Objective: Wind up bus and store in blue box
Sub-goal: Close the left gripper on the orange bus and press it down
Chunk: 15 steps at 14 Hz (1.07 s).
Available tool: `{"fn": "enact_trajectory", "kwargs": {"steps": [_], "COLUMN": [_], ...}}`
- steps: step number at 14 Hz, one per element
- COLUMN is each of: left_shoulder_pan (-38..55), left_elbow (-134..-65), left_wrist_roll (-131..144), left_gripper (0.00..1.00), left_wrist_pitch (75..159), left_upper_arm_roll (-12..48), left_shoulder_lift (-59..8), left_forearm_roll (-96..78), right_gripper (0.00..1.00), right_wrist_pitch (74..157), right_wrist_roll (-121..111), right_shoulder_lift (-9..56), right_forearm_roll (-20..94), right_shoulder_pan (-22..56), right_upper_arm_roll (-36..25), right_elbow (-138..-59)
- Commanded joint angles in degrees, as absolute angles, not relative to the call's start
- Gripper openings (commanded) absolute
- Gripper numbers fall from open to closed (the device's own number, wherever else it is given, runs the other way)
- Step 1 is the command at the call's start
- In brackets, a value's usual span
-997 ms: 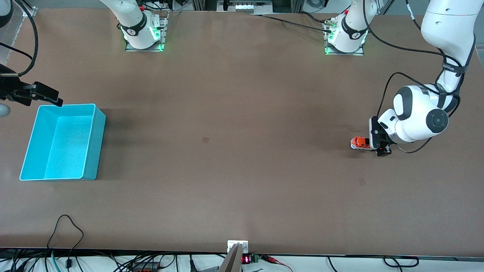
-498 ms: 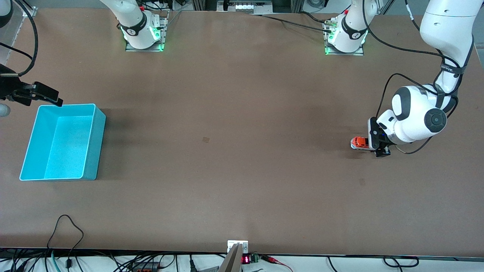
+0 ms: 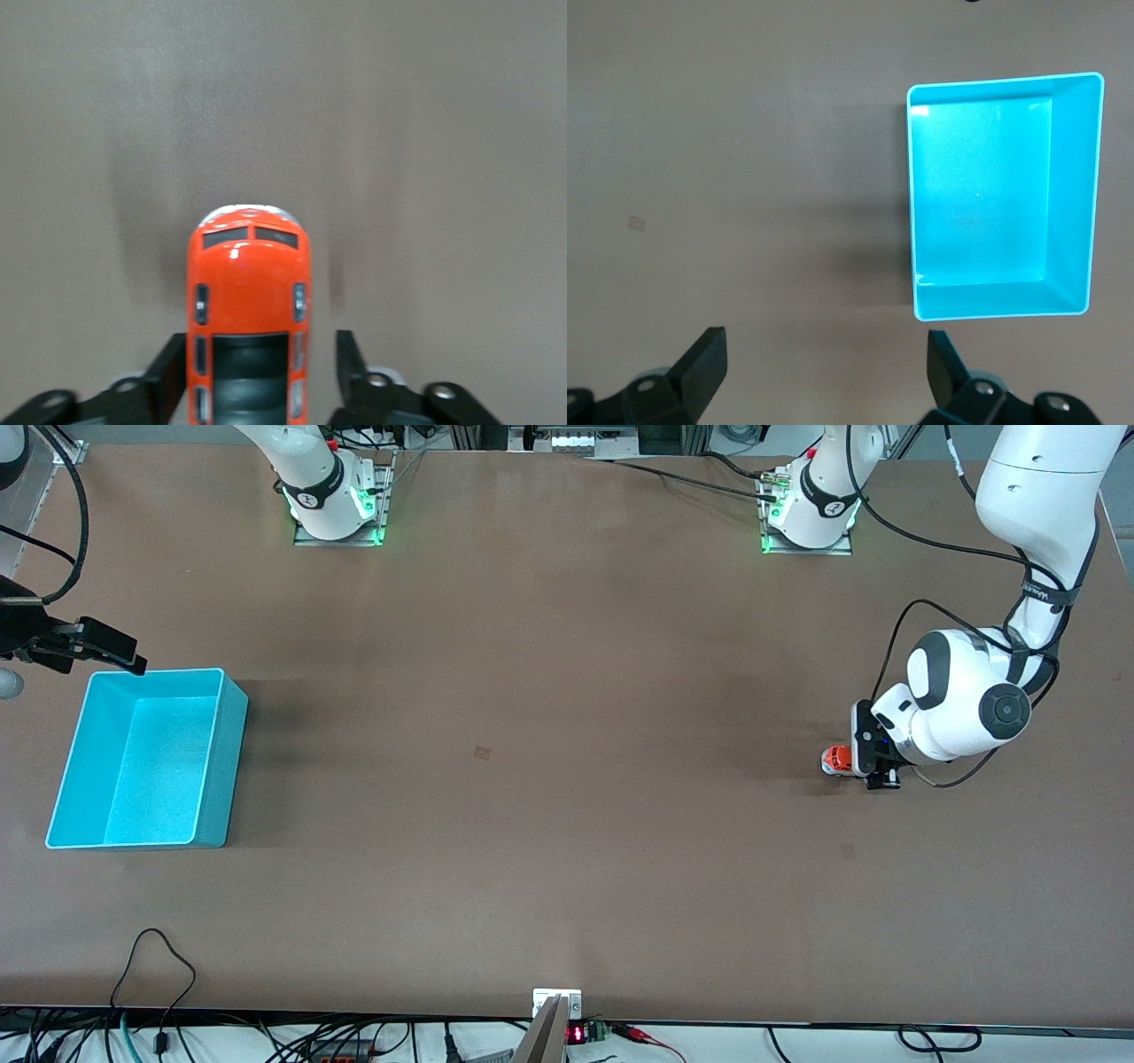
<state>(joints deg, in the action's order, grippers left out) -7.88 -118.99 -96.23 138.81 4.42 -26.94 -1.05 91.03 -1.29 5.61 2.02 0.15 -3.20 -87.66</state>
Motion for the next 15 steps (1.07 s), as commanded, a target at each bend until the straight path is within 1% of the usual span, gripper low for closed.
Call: {"fn": "enact_trajectory", "kwargs": {"steps": [1,3,10,15], "left_shoulder_pan": [-8.0,-8.0,-8.4,-8.5], "left_elbow": [-119.2,-119.3,-119.3,-119.2], "left_wrist_roll": [-98.0,-98.0,-92.8,-92.5], "left_gripper": [0.46,0.40,0.36,0.37], "left_wrist_pitch": [139.5,139.7,139.1,139.4], "left_upper_arm_roll": [4.6,4.6,4.5,4.5], "left_shoulder_lift": [-26.8,-26.6,-26.8,-27.5], "left_forearm_roll": [-2.4,-2.4,-2.7,-2.7], "right_gripper": [1.00,1.00,1.00,1.00], "right_wrist_pitch": [90.3,90.3,90.2,90.2], "right_wrist_roll": [-1.1,-1.1,-1.1,-1.1], "right_shoulder_lift": [5.8,5.8,5.8,5.8], "right_forearm_roll": [2.9,2.9,2.9,3.0], "right_shoulder_pan": [-0.2,-0.2,-0.5,-0.8], "right_upper_arm_roll": [-3.3,-3.3,-3.3,-3.3], "right_elbow": [-87.0,-87.0,-87.1,-87.1]}}
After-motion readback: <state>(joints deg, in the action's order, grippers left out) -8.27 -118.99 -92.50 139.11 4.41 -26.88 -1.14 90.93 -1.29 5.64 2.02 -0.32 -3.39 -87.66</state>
